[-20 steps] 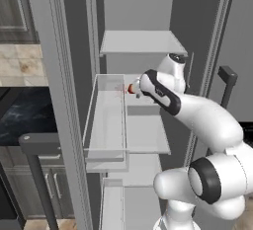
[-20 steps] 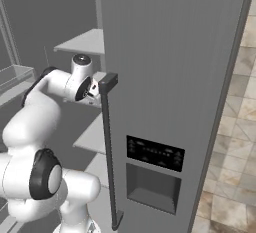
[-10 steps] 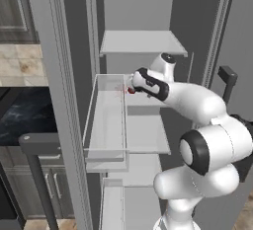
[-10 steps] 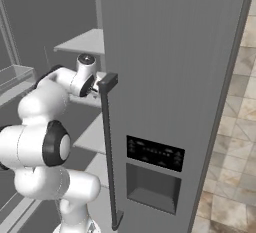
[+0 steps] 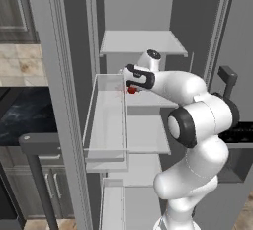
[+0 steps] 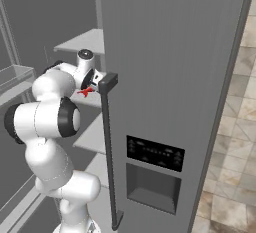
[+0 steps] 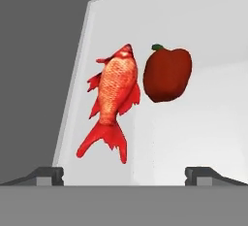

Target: Take the cheese, fish, and bell pepper from the fridge and place them on the plate on the dining counter to create an appetizer plate.

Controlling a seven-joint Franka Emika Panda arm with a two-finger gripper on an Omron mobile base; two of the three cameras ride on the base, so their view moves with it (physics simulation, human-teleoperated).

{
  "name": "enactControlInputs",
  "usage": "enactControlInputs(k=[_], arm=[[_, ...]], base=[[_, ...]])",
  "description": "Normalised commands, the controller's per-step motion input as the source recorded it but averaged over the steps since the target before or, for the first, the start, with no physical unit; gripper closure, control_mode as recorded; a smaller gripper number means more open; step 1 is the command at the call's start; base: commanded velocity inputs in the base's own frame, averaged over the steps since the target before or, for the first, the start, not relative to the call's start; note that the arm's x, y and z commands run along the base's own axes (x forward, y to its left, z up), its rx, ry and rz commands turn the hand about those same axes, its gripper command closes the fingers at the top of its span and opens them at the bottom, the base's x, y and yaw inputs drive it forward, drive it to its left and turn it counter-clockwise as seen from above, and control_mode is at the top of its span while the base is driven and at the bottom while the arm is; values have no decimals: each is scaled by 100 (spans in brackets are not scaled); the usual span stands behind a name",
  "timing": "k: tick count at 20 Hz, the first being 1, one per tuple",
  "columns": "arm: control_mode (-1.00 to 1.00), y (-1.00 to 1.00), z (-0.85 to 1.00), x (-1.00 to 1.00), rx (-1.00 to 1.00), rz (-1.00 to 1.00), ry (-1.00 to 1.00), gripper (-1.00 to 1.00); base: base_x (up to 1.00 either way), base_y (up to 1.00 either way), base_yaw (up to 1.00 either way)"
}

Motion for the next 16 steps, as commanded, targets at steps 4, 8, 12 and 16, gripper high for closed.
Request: enactControlInputs(k=[4, 8, 12, 16], arm=[[-100, 19, -18, 47, 0, 0, 0, -100], [-100, 13, -27, 38, 0, 0, 0, -100], [-100, 8, -31, 35, 0, 0, 0, -100], [-100, 12, -29, 31, 0, 0, 0, -100]], base=[[0, 0, 0], [0, 0, 0], [0, 0, 0], [0, 0, 0]])
